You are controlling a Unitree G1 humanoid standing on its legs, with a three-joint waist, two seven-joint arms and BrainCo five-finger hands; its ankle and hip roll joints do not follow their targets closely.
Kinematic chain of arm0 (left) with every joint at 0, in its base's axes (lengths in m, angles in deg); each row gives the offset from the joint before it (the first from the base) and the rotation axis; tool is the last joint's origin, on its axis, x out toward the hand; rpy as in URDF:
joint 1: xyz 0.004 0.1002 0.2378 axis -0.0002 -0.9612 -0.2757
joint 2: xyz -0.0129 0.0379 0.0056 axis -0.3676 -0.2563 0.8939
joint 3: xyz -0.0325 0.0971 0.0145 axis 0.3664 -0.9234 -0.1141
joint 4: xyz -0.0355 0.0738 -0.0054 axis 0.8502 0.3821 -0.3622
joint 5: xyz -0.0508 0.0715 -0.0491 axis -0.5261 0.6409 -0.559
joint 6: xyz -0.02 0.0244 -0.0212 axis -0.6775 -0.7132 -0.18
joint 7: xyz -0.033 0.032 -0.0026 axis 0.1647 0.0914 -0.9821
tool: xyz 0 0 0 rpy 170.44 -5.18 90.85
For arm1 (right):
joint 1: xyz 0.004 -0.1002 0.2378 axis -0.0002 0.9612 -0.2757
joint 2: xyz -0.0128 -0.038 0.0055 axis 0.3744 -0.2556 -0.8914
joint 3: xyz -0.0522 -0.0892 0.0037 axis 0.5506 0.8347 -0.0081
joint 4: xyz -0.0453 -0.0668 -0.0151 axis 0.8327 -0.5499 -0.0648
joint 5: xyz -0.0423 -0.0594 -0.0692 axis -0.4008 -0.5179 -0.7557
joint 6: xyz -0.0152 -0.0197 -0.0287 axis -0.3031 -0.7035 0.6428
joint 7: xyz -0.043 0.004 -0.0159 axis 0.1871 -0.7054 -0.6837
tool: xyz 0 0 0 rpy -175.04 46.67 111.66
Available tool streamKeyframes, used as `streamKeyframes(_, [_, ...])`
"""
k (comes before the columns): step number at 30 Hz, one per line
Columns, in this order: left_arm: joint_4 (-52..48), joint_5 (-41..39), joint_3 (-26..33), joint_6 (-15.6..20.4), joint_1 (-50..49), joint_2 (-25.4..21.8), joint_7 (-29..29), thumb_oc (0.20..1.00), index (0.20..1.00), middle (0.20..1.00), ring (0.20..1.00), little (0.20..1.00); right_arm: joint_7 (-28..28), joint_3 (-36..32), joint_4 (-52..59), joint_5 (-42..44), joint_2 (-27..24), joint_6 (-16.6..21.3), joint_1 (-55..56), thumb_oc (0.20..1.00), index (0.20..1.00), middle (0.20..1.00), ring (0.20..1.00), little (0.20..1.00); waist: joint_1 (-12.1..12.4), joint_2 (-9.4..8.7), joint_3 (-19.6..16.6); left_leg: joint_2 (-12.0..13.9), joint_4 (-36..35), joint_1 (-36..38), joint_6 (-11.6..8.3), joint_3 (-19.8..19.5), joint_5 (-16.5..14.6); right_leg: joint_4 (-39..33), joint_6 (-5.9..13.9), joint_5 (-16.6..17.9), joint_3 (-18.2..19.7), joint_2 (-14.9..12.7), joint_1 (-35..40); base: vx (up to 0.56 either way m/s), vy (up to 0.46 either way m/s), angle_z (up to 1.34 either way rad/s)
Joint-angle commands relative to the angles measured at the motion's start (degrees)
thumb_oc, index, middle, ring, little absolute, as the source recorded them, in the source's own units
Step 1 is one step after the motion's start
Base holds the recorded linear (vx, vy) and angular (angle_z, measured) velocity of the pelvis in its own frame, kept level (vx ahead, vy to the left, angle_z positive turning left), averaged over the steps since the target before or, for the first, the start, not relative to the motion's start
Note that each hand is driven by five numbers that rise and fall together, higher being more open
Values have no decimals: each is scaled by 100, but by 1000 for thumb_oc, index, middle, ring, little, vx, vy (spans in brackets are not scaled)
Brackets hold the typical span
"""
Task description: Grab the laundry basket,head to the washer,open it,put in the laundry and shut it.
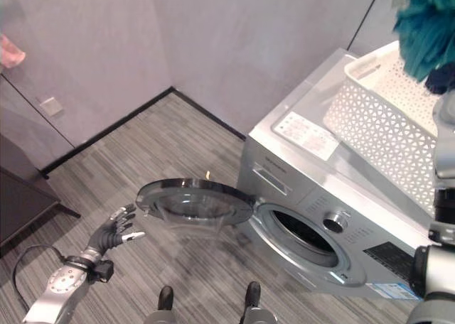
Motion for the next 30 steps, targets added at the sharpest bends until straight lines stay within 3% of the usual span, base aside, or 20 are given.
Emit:
streamKeyframes(1, [-360, 183, -6, 356, 72, -299, 90, 1000, 1000, 1000, 1000, 1000, -441, -427, 215, -573, -217, -5, -340, 200, 200, 200, 200, 200, 107, -400, -347, -48, 212, 202, 321, 354, -522, 541, 181, -904, 134, -245, 234, 8, 43, 5])
streamKeyframes(9, [-370, 365, -17, 398, 140, -148, 138, 1000, 1000, 1000, 1000, 1000, -294, -701, 1207, -1163, 528, 65, 267, 200, 200, 200, 200, 200, 124, -492, -442, -177, 435, 221, 448, 315, -723, 620, 237, -926, 184, -381, 290, -3, 79, 1])
streamKeyframes(19, [-589, 418, -59, 462, 392, 26, 193, 1000, 1000, 1000, 1000, 1000, 157, -739, 2281, -1146, 1836, 419, 1231, 200, 200, 200, 200, 200, 51, -571, -389, -500, 1241, 98, 685, 447, -1195, 756, 340, -752, 409, -722, 240, -29, 130, -6])
streamKeyframes(20, [-727, 466, -107, 485, 488, 18, 208, 1000, 1000, 1000, 1000, 1000, 246, -755, 2451, -1133, 2065, 461, 1418, 200, 200, 200, 200, 200, 23, -571, -380, -558, 1387, 88, 731, 484, -1355, 790, 396, -765, 466, -787, 235, -78, 256, -10])
streamKeyframes(22, [-1207, 502, -243, 592, 867, 56, 270, 1000, 1000, 1000, 1000, 1000, 394, -664, 2778, -986, 2582, 594, 1758, 200, 200, 200, 200, 200, -84, -568, -328, -736, 1705, 6, 861, 564, -1567, 825, 468, -600, 581, -981, 147, -104, 302, -21])
streamKeyframes(27, [-1880, 970, -663, 834, 2084, 157, 483, 1000, 1000, 1000, 1000, 1000, 718, -408, 3206, -547, 3214, 824, 2075, 200, 200, 200, 200, 200, -319, -640, -173, -1194, 2014, -164, 1178, 933, -1824, 809, 647, 8, 889, -1418, -335, -187, 276, -35])
streamKeyframes(30, [-2135, 1194, -878, 877, 2799, 170, 644, 1000, 1000, 1000, 1000, 1000, 856, -205, 3383, -205, 3411, 983, 2237, 200, 200, 200, 200, 200, -359, -539, 12, -1158, 2063, -252, 1279, 1175, -1742, 1335, 502, -12, 347, -1565, -495, -265, 172, -46])
